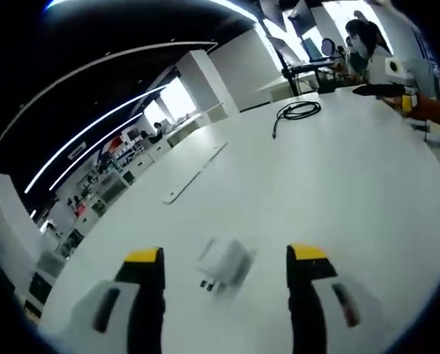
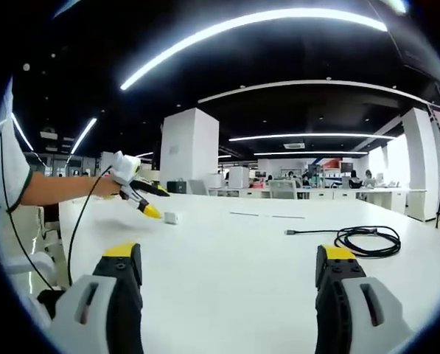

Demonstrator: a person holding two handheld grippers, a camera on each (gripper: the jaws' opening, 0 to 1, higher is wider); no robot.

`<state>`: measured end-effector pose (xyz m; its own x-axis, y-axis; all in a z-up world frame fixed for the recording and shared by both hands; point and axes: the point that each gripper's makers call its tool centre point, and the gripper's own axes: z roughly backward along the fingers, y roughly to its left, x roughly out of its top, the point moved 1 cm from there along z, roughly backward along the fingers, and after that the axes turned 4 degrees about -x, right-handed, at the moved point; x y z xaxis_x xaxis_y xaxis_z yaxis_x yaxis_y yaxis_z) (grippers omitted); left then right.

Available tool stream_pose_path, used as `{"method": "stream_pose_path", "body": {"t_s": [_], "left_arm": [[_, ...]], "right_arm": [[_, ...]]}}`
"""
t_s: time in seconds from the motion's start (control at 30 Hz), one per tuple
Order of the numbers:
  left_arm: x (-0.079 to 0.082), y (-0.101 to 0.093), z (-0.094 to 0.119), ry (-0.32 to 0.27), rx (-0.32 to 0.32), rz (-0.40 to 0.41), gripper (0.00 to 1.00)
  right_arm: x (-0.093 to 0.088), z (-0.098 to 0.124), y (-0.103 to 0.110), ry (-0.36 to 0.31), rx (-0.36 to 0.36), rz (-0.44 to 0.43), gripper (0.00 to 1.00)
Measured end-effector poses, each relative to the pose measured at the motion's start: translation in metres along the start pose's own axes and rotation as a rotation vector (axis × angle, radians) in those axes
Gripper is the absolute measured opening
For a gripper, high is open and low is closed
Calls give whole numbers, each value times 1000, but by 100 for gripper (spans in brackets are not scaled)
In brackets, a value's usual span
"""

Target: Plug the desk Type‑C cable into the charger adapter.

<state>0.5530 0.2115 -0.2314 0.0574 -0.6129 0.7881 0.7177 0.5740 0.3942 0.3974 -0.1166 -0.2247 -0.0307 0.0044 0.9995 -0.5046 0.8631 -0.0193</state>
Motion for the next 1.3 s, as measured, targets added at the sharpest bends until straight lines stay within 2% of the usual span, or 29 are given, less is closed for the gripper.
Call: {"method": "stream_pose_path", "body": {"t_s": [0.07, 0.4, 0.47, 0.57, 0.7, 0.8, 1.1, 1.3], "left_arm": [[-2, 6, -4, 9, -12, 0, 64], [-8, 2, -14, 56, -80, -19, 60], [-8, 0, -17, 51, -111, -58, 53], [-7, 0, -19, 38, -137, -43, 49], [-12, 6, -24, 63, -144, -73, 48], [-15, 11, -27, 75, -164, -66, 44], [-17, 8, -29, 94, -217, -59, 32], [-20, 9, -27, 128, -257, -66, 25]], "right_arm": [[0, 0, 0, -1, 0, 1, 100], [-2, 1, -3, 4, -2, -2, 100], [-2, 1, -3, 6, -1, -4, 99], [-4, 0, -3, 9, 3, -6, 99], [-4, 0, -2, 8, 5, -5, 99], [-3, 0, -1, 6, 8, -4, 99], [5, 1, -3, -21, 6, 6, 99], [7, 2, -4, -25, 4, 11, 98]]}}
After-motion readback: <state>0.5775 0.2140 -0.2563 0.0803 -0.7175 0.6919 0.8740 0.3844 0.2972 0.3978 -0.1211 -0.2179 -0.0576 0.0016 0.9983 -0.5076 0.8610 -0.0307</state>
